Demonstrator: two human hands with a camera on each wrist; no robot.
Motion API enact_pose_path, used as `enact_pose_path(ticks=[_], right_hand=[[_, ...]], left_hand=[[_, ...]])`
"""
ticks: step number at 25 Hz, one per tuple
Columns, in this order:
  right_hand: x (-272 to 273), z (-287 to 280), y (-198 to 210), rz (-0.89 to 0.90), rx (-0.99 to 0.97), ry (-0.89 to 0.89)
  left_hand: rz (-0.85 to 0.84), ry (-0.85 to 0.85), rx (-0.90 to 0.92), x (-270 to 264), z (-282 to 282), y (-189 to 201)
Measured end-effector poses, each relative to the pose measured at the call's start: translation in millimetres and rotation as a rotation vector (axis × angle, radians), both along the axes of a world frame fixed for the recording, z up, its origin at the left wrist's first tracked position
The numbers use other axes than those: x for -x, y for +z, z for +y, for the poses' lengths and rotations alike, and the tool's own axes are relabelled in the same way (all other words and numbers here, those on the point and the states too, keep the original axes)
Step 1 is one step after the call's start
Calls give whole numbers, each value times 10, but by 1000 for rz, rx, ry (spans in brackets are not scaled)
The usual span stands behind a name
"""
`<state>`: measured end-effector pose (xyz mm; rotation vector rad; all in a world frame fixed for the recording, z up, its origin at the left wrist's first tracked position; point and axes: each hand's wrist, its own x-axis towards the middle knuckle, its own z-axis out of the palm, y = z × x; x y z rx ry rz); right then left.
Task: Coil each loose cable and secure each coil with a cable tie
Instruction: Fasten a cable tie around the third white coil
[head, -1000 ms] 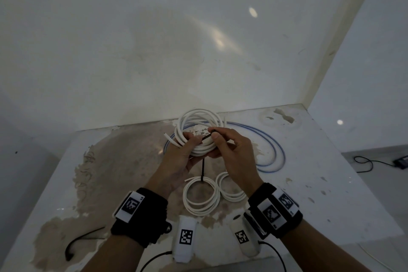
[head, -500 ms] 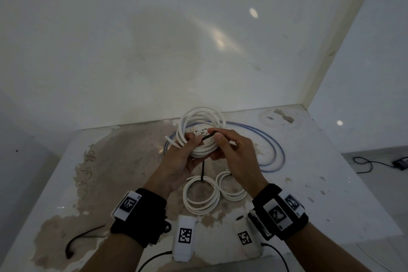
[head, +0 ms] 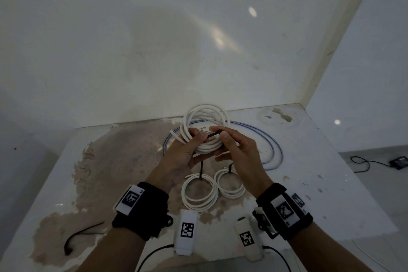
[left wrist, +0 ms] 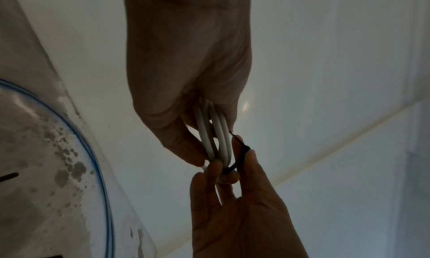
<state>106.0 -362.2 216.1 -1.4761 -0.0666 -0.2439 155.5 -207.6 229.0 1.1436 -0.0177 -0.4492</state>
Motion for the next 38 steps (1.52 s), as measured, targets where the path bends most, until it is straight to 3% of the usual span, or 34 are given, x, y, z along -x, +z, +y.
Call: enact_pose_path(ticks=[5,10,14,18,24,34,36,38], right_hand=[[1,-118,6,-18,21,-20],[-4,-215,15,-46,233,-66],[-5,-231,16,-79,320,-142],[39,-246,60,-49,243,-81],[54,-361,162,-34,275,15],[41,-387,153,-21,225,33],[67,-388,170,13,146,7],[63,-448,189,78,-57,-81]], left_hand=[[-62,-3,-102,62,-137,47],[-146,-46,-133,108,-250,79],[-117,-57,-136,77,-287,15],[-49,-77,-100,108,-297,-45],[-91,-171,-110,90,-267,27],[-32,-147,-173,37,-325,37],[-1,-114,-164,24,-327,-21],[49,-121,-165,24,-283,-65]])
